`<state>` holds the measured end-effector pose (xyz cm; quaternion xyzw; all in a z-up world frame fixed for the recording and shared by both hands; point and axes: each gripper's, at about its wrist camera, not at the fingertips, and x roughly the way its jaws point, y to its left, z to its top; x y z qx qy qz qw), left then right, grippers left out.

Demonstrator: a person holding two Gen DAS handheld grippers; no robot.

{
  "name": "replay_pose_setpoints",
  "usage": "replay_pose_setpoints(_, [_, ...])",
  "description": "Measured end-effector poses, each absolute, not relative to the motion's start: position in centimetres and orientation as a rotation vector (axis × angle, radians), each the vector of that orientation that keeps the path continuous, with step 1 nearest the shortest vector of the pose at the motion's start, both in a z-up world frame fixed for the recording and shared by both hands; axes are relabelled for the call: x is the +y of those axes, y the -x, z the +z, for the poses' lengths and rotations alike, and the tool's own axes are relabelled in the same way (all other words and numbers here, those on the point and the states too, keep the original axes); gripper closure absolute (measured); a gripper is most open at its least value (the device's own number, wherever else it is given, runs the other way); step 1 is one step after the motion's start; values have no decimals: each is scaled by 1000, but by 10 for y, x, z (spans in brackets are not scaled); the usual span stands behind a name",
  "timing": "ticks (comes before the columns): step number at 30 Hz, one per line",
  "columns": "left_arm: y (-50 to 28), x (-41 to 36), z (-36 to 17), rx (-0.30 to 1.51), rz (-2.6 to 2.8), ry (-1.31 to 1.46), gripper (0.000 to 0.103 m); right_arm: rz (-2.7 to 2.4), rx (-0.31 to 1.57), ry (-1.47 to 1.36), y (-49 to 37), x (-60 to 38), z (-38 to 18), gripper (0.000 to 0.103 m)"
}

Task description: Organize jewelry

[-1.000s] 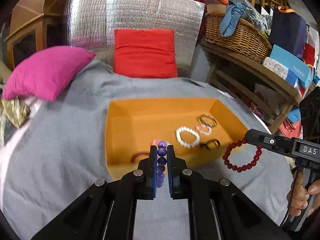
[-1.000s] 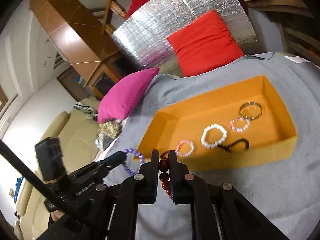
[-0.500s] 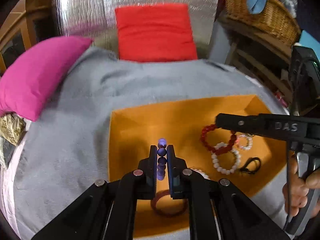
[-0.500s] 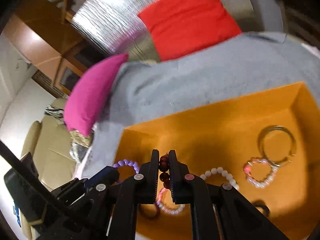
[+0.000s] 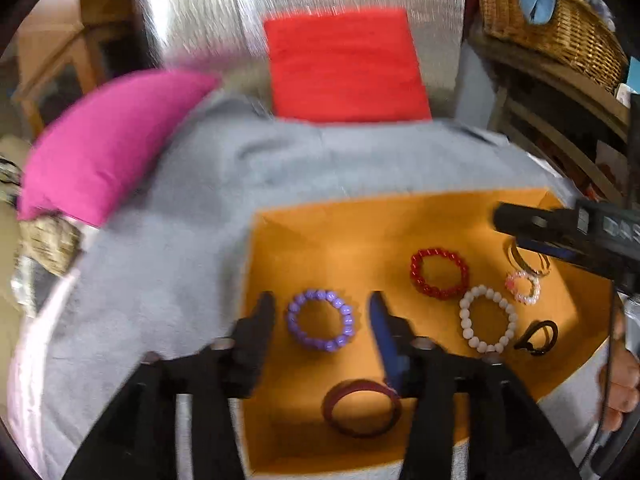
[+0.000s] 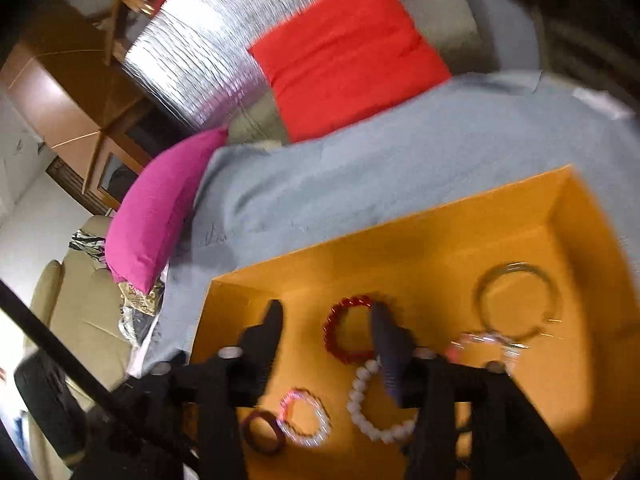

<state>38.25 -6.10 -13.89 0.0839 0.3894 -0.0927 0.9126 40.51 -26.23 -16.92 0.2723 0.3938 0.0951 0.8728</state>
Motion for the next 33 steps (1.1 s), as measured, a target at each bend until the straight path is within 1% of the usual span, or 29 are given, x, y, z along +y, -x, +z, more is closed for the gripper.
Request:
replay_pose_setpoints(2, [-362, -60, -127, 750, -158, -191, 45, 204, 771, -509, -380, -264, -153, 51])
replay_pose_setpoints(4, [-344, -58, -119, 717, -140, -193, 41, 179, 721, -440, -347, -264, -136, 50])
replay_pose_setpoints(5, [-329, -56, -113, 695, -128, -181, 36, 172, 704, -419, -334, -265, -130, 46])
replay_pose_setpoints(6, [-321, -53, -109, 683, -116, -171, 33, 162, 692, -400, -322, -266, -124, 44])
replay_pose_setpoints(8, [-306, -49, -103, 675, -99, -154, 32, 131, 666, -363, -294, -266, -114, 40])
replay_pose_setpoints(13, [-271, -44, -89, 654, -63, -153, 31, 69, 668, -301, -245, -265, -101, 39])
replay_pose_setpoints(18, [-241, -44, -81, 618, -38, -160, 28, 23, 678, -290, -205, -265, -98, 38])
replay_pose_setpoints(21, [-228, -44, -77, 597, -29, -170, 25, 10, 693, -285, -189, -265, -101, 38])
replay_pose_setpoints(26, [-218, -44, -75, 579, -36, -164, 24, -17, 701, -264, -175, -261, -111, 38])
replay_pose_setpoints(33, [-216, -48, -76, 559, -29, -186, 23, -24, 695, -276, -182, -257, -123, 38])
